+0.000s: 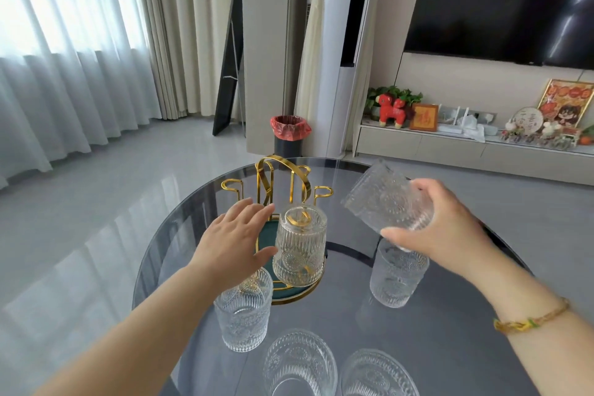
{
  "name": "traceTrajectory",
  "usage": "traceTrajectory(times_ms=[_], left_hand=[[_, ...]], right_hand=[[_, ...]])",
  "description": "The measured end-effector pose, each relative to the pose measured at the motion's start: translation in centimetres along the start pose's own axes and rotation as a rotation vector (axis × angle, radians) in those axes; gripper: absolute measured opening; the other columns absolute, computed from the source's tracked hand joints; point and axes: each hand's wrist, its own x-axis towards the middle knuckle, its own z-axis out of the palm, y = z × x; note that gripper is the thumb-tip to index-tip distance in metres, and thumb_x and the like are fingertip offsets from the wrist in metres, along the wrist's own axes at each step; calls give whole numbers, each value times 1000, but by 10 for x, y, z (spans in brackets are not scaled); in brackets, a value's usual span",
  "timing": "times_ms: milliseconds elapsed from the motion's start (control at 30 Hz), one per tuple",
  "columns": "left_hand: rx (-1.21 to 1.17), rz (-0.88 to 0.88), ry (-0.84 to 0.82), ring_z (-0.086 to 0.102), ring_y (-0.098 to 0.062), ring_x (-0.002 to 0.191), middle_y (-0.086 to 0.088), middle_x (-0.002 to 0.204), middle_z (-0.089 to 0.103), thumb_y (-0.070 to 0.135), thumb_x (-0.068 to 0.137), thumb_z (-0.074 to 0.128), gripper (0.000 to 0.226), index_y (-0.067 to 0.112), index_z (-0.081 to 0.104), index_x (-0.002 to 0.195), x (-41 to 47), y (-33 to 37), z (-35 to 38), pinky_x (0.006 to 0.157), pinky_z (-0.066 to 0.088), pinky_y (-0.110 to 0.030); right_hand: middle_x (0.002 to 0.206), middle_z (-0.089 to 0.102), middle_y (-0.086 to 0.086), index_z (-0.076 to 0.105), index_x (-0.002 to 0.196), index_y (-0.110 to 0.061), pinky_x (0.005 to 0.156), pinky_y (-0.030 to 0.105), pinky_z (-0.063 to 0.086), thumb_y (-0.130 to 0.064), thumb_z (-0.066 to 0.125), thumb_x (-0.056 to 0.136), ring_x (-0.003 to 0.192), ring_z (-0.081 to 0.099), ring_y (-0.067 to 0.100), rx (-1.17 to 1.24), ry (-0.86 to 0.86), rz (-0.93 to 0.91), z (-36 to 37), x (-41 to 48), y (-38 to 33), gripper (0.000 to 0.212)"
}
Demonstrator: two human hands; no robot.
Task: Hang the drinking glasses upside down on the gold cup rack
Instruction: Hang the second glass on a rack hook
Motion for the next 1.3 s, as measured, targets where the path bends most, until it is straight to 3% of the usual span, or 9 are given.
traceTrajectory(times_ms=[167,267,433,600,800,1100,1300], left_hand=[[-17,0,-18,6,-17,139,3,150,22,52,83,44,75,26,0,139,3,-1,2,113,19,-38],[-53,8,-13,6,-16,139,5,150,21,48,84,45,73,27,1,139,2,-3,2,113,19,-38],[-82,28,0,5,-14,139,8,149,23,47,83,46,72,28,4,139,3,-4,4,113,19,-37],[-89,22,7,5,-12,138,10,148,23,49,81,46,74,30,2,138,4,-3,4,112,23,-36],[-109,16,12,5,-12,138,10,148,24,46,81,45,72,31,4,138,3,-3,5,111,25,-37],[-102,17,6,4,-12,138,11,148,23,45,83,43,71,32,1,138,6,-4,5,111,24,-36],[-101,13,8,4,-12,138,11,148,22,44,83,44,70,33,2,138,7,-5,6,112,23,-36]], right_hand=[[107,38,-3,35,110,-20,74,28,31,-38,76,57,91,38,15,-284,-30,-21,-12,38,-30,70],[121,43,5,38,113,-18,74,28,32,-32,77,58,92,38,15,-293,-99,-20,-9,60,-40,69],[122,43,9,38,115,-15,76,27,33,-28,77,58,95,40,18,-357,-194,-60,9,81,-44,70],[130,42,8,34,122,-15,79,28,33,-33,76,60,114,40,24,-356,-267,-55,26,94,-43,77],[139,34,10,28,131,-16,99,35,33,-30,76,62,127,31,26,-329,-323,-93,50,107,-45,84],[137,39,9,29,130,-14,97,36,39,-25,75,64,123,38,24,-388,-455,-143,74,112,-40,82],[142,34,8,28,134,-15,105,33,29,-22,71,69,131,29,23,-386,-469,-200,84,111,-32,78]])
